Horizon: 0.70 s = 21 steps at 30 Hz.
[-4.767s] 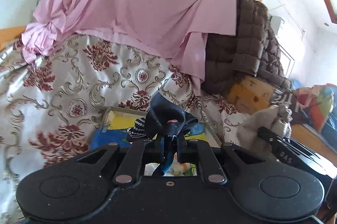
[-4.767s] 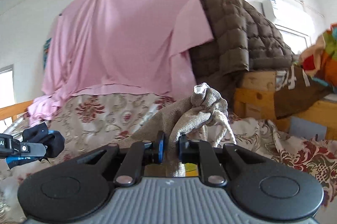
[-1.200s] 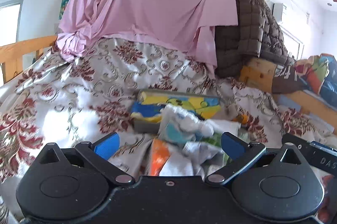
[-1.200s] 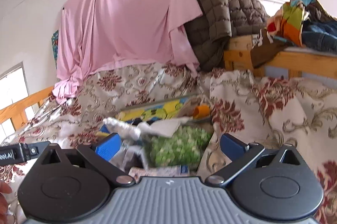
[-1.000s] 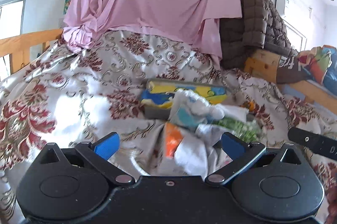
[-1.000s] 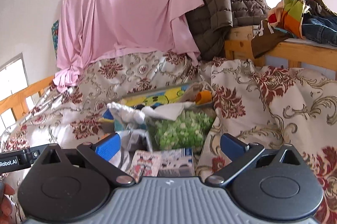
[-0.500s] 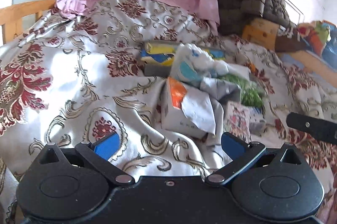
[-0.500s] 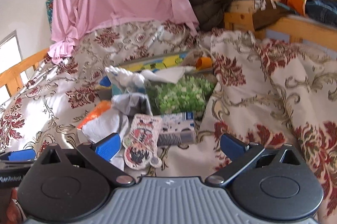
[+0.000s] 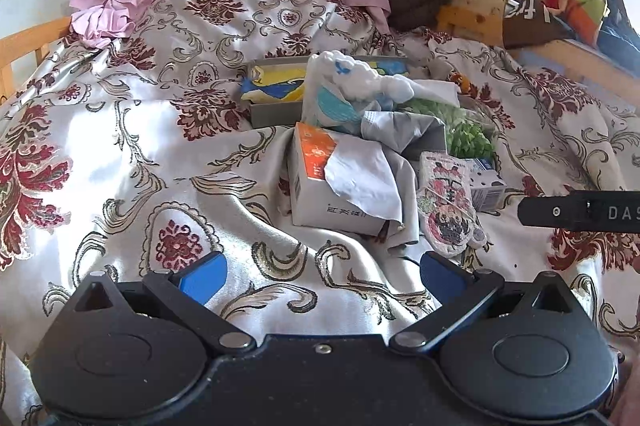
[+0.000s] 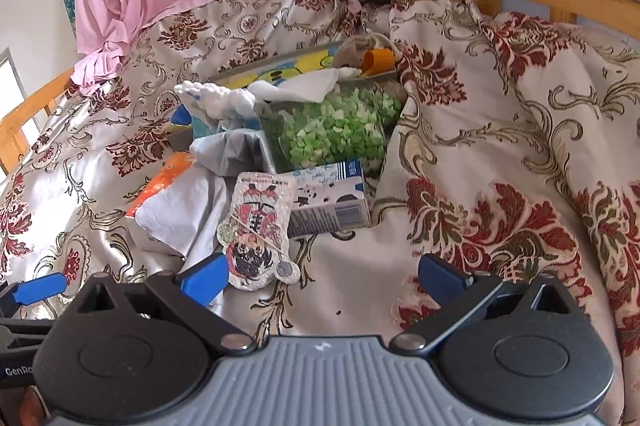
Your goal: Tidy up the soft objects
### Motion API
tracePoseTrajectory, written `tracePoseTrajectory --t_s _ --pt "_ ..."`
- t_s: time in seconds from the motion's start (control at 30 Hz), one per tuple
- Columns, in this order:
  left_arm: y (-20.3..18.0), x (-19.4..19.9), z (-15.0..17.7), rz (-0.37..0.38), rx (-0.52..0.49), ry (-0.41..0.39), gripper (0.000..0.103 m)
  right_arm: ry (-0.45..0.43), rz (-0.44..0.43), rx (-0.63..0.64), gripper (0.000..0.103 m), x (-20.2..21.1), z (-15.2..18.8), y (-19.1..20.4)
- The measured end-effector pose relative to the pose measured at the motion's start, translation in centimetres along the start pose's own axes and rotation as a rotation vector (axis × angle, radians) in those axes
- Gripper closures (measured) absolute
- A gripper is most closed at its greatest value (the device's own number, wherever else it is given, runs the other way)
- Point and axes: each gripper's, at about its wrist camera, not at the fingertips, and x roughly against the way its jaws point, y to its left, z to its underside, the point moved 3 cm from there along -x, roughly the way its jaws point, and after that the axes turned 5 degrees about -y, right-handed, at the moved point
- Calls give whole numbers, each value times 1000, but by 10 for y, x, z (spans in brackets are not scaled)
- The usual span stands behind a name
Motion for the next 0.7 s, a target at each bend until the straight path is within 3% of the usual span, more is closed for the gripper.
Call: tracePoseTrajectory --t_s 0.5,0.6,0.7 --pt "-11 -10 -6 88 -46 -17 1 22 -15 -39 0 -10 -4 -5" --pt "-16 -14 -8 113 -85 -39 1 4 -58 -53 0 -14 -12 -12" --pt "-20 -19 -11 137 -132 -52 1 38 -106 -56 0 -25 -20 -16"
